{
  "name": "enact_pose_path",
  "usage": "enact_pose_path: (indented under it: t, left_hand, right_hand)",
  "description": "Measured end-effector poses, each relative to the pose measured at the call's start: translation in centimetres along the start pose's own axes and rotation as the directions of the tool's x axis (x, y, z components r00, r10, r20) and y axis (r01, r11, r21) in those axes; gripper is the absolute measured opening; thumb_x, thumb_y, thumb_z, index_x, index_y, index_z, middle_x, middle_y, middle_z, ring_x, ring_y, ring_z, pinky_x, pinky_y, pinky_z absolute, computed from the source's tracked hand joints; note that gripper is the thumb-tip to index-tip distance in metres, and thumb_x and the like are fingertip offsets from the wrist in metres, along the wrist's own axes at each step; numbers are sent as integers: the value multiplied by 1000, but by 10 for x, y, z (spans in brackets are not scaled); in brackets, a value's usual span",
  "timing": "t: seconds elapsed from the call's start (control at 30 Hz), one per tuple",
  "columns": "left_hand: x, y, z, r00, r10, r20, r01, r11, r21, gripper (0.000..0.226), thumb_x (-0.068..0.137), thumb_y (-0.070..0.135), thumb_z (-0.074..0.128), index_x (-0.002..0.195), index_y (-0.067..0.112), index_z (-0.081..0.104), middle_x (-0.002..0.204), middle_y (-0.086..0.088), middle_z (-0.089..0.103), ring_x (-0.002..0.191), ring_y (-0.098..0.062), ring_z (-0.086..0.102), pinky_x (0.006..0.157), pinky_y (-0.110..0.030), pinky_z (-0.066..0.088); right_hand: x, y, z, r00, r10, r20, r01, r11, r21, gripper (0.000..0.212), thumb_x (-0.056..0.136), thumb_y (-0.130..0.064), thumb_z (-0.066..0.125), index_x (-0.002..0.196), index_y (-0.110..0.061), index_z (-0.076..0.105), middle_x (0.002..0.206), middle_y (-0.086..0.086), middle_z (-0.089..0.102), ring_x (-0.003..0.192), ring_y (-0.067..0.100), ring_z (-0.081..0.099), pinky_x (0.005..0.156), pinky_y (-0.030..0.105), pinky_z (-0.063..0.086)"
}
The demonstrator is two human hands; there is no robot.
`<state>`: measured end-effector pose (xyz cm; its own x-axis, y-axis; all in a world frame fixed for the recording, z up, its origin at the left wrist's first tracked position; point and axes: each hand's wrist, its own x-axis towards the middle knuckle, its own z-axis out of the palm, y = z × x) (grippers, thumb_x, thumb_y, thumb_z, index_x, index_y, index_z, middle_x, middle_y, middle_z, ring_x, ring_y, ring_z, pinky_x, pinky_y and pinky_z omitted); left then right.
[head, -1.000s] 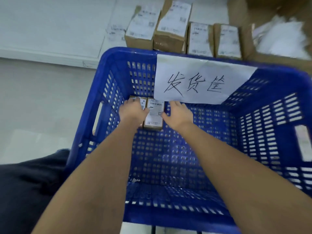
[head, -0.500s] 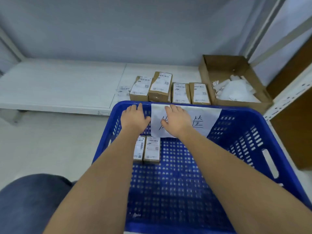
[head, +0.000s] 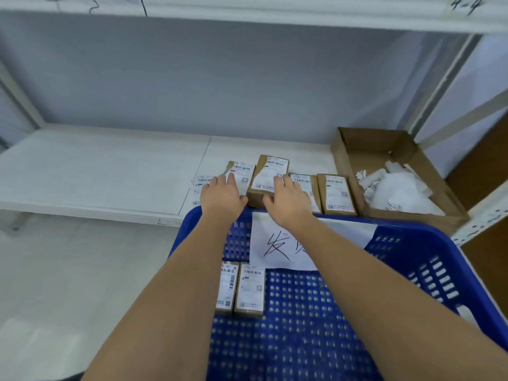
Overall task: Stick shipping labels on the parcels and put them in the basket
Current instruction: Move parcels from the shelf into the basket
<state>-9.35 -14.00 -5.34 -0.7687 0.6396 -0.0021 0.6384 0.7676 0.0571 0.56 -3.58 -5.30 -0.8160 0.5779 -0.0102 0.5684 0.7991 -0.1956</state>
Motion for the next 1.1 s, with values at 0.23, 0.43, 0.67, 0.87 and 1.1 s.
enact_pose_path:
  t: [0.23,0.43,0.67,0.87,1.1]
  left_hand:
    - [36,-10,26,990,-92,110,114,972,-208,79,90,53,55,150,13,21,152,-8,28,138,-28,27,105,-43,35]
    - [46,-12,35,973,-156,169,195,949,-248,83,85,61,56,147,14,25,148,-12,30,135,-29,30,101,-43,36]
    - [53,-7,37,968,-160,194,223,902,-370,83,78,54,69,139,11,33,136,-14,37,126,-31,39,92,-42,40]
    - [46,0,46,970,-208,122,240,889,-389,76,77,48,73,130,7,36,127,-16,41,117,-32,46,81,-38,43]
    - [32,4,28,965,-259,-33,222,879,-422,73,76,45,73,128,6,39,122,-16,44,112,-31,47,75,-36,41]
  right_hand:
    - [48,-23,20,979,201,23,-201,980,-3,64,93,-53,42,142,-14,29,148,17,26,130,38,31,96,48,40]
    - [69,-27,28,945,318,81,-319,948,3,81,90,-60,46,146,-9,16,154,24,5,136,45,23,97,55,42]
    - [80,-18,37,926,354,133,-368,924,102,93,78,-68,53,143,-11,18,145,22,23,122,39,44,80,42,50]
    - [75,-9,38,956,277,96,-292,924,247,87,79,-60,61,138,-9,23,134,16,31,111,33,50,71,33,39]
    - [53,4,17,980,197,-19,-192,969,154,83,79,-58,62,134,-5,29,127,15,36,104,33,54,67,33,40]
